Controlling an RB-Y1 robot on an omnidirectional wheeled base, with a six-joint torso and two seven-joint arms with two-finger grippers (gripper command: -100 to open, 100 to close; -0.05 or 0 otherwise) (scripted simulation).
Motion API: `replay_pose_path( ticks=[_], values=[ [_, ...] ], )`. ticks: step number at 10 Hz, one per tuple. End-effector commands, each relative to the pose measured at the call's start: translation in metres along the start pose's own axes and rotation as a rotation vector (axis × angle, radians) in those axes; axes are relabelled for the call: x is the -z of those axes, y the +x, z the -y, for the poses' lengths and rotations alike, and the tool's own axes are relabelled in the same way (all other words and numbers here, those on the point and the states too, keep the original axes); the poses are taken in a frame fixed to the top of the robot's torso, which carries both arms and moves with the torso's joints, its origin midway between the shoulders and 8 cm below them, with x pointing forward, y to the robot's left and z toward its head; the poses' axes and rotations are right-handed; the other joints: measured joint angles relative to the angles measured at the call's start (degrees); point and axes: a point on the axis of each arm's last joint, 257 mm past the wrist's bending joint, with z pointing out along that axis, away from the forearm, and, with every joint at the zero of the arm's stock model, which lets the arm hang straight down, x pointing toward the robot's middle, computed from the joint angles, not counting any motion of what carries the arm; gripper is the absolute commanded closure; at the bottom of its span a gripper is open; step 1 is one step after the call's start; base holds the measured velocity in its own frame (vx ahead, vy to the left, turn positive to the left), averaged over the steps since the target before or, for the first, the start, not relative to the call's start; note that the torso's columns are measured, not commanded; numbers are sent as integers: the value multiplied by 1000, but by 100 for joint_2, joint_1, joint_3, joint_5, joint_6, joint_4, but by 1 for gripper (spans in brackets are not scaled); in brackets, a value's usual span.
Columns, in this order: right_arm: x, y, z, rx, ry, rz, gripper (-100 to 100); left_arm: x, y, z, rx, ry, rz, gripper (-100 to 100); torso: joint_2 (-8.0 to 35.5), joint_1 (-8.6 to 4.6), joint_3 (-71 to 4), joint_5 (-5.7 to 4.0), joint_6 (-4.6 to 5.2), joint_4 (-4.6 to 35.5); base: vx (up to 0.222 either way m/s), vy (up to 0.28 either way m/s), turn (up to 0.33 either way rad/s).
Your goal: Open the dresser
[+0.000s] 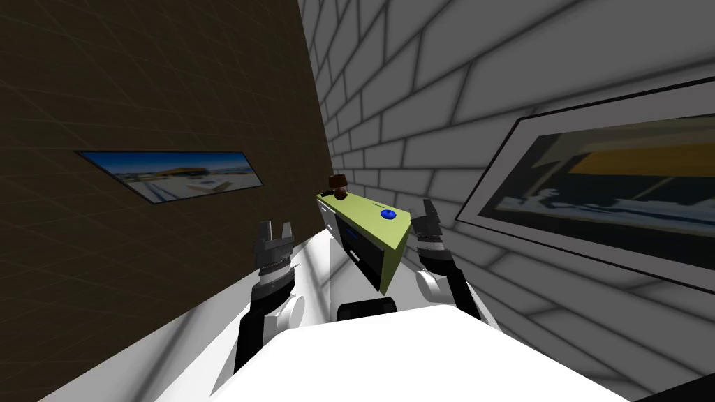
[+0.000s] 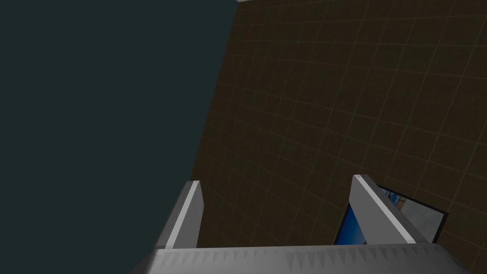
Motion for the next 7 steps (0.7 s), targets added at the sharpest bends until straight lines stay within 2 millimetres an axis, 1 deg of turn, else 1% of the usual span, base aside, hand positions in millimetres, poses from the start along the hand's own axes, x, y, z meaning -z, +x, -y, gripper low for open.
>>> replay_pose_path(
  ticks=[1, 3, 7],
  values=[
    [0, 0, 0, 0, 0, 0, 0, 0, 0, 0, 0, 0, 0, 0, 232, 0, -467, 0, 0, 235, 0, 0, 0],
    [0, 0, 0, 0, 0, 0, 0, 0, 0, 0, 0, 0, 0, 0, 1003, 0, -2014, 0, 0, 1006, 0, 0, 0],
    [0, 0, 0, 0, 0, 0, 0, 0, 0, 0, 0, 0, 0, 0, 2693, 0, -5381, 0, 0, 2691, 0, 0, 0]
  ],
)
